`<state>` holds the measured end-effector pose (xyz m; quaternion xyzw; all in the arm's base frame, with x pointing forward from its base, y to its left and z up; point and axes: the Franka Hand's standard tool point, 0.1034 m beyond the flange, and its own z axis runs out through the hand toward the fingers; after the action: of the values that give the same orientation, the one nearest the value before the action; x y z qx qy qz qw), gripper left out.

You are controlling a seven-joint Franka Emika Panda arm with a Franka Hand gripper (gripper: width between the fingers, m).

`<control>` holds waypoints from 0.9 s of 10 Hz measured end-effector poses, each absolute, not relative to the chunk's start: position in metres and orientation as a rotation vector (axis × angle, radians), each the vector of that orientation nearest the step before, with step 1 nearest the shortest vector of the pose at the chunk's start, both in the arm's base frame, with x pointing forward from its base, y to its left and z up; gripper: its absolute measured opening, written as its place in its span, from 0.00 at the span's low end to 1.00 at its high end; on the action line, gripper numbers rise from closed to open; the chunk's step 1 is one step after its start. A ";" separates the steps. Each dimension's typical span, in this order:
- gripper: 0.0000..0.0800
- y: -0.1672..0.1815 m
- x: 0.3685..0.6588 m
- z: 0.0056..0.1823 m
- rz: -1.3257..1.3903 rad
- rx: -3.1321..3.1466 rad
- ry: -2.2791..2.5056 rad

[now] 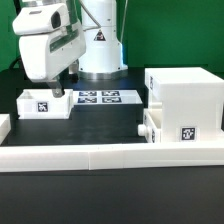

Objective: Assemble drawer

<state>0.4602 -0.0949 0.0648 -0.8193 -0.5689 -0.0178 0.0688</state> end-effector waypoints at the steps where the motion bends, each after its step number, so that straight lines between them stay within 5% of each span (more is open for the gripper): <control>1: 0.81 -0.094 0.460 0.065 -0.044 -2.547 -1.587; 9: 0.81 -0.100 0.436 0.068 -0.071 -2.988 -0.591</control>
Offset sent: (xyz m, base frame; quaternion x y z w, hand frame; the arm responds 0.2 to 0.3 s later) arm -0.0242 -0.0188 0.0101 -0.0824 0.0007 0.2907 0.9533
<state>0.4356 -0.1002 0.0677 -0.9796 -0.1937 -0.0234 0.0473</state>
